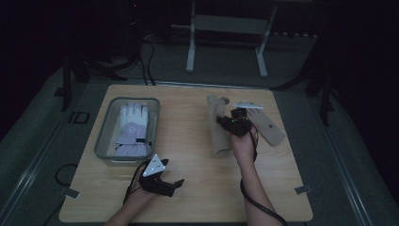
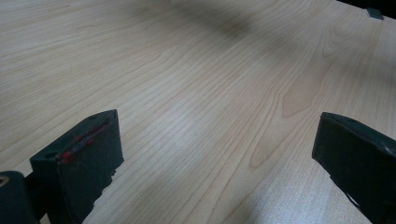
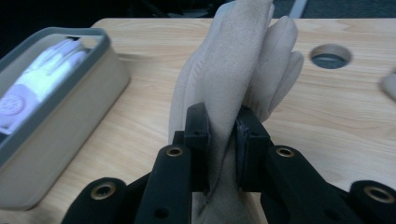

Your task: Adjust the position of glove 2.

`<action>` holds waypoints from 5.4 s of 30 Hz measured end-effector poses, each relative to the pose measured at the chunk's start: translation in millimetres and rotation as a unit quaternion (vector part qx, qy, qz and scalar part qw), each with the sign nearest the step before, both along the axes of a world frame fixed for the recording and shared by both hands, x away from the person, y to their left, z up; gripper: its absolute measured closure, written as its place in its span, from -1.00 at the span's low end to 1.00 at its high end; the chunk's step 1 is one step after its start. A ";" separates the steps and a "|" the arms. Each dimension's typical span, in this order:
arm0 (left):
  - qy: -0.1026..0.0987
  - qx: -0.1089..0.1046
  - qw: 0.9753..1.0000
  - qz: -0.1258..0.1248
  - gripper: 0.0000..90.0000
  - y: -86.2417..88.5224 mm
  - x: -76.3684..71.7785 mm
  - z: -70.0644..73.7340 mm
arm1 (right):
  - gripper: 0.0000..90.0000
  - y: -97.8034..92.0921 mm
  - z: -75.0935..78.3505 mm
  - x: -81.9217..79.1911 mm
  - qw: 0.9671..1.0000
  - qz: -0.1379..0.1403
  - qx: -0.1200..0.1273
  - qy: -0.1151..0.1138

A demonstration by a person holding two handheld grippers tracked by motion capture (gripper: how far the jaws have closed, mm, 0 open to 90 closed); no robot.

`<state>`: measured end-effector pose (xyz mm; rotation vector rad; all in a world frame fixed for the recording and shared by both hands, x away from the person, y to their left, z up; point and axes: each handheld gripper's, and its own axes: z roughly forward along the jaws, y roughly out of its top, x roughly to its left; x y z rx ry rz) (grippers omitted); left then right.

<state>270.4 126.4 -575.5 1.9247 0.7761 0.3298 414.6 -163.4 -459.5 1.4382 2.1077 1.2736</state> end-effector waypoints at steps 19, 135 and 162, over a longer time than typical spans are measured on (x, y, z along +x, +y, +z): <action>-0.006 0.000 1.000 -0.005 -0.96 1.3 -0.7 0.2 | 0.68 24.3 -84.7 -1.3 0.995 -0.042 -0.011 0.084; 0.003 -0.003 1.000 -0.008 -0.96 1.2 1.1 -0.1 | 0.85 -142.0 -50.0 54.0 0.989 -0.128 -0.059 0.054; -0.002 -0.001 1.000 -0.010 -0.96 1.1 -0.2 0.2 | 0.73 -123.3 -90.9 -31.9 0.983 -0.150 -0.073 0.070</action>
